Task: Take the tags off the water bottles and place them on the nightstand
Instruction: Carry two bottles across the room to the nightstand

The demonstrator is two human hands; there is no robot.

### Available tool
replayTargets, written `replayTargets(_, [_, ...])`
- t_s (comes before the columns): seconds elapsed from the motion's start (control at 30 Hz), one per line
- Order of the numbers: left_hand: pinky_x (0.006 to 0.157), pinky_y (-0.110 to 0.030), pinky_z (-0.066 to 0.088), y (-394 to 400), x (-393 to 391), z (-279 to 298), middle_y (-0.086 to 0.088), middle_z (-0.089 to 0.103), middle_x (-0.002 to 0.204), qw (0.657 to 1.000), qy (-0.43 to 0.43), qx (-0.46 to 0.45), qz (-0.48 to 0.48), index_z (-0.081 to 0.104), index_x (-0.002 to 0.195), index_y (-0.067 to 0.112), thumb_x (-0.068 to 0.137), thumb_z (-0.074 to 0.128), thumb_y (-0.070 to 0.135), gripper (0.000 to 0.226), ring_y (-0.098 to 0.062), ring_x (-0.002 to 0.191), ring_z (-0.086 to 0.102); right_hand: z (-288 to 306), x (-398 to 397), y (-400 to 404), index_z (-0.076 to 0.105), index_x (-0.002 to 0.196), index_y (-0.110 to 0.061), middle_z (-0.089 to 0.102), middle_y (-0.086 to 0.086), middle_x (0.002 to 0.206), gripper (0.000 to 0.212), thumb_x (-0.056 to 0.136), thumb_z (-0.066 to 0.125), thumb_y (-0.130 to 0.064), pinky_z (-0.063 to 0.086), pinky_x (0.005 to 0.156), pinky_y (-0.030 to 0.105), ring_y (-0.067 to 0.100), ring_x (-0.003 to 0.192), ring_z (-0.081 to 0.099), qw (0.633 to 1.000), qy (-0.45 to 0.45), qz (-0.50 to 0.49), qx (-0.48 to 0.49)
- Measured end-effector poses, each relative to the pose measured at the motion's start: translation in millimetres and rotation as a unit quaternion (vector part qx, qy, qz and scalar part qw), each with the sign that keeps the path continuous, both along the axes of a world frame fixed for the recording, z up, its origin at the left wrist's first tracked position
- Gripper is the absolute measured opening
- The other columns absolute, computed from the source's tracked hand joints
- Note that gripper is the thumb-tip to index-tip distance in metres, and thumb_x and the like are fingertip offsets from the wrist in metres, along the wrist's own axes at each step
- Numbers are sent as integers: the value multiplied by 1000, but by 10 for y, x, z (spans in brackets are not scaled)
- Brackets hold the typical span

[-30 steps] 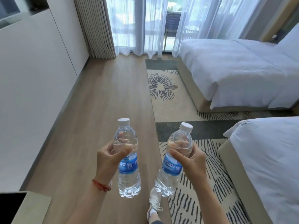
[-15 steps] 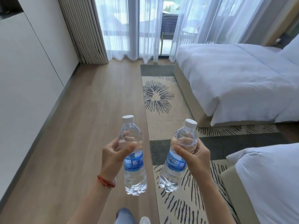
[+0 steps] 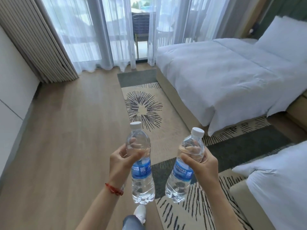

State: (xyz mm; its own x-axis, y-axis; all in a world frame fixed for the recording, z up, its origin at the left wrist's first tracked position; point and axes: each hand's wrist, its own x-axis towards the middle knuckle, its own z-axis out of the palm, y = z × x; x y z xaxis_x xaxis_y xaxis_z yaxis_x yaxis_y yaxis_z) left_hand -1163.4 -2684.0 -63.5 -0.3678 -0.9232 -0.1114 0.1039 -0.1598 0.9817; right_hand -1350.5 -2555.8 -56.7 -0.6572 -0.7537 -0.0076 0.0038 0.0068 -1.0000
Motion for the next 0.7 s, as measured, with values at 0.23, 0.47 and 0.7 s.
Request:
replayTargets(0.23, [56,-17,52,-1123,-615,77,2,75,79,998,-10,2,-55,69,93,19,51,78,26,44,-12,71,70,45,-444,-849,63,94,-16,74,-5,82,48,50,79,-26,54,62,16,13,78,71,998,-5,-55,-11])
replayTargets(0.47, [57,-18,53,-1606,-1484,-23,0,75,80,991,-26,3,-130,72,85,19,46,85,27,42,-13,72,70,-15,-1089,-1090,62,97,-16,73,-9,84,49,52,79,-28,54,63,16,10,80,70,992,18,-127,9])
replayTargets(0.7, [59,-13,52,-1700,-2711,-113,8,75,81,979,-37,-12,-200,69,91,17,54,78,21,38,-8,74,70,-127,-2058,-1096,62,97,-22,72,-10,82,40,62,81,-12,54,64,15,6,82,69,979,44,-193,39])
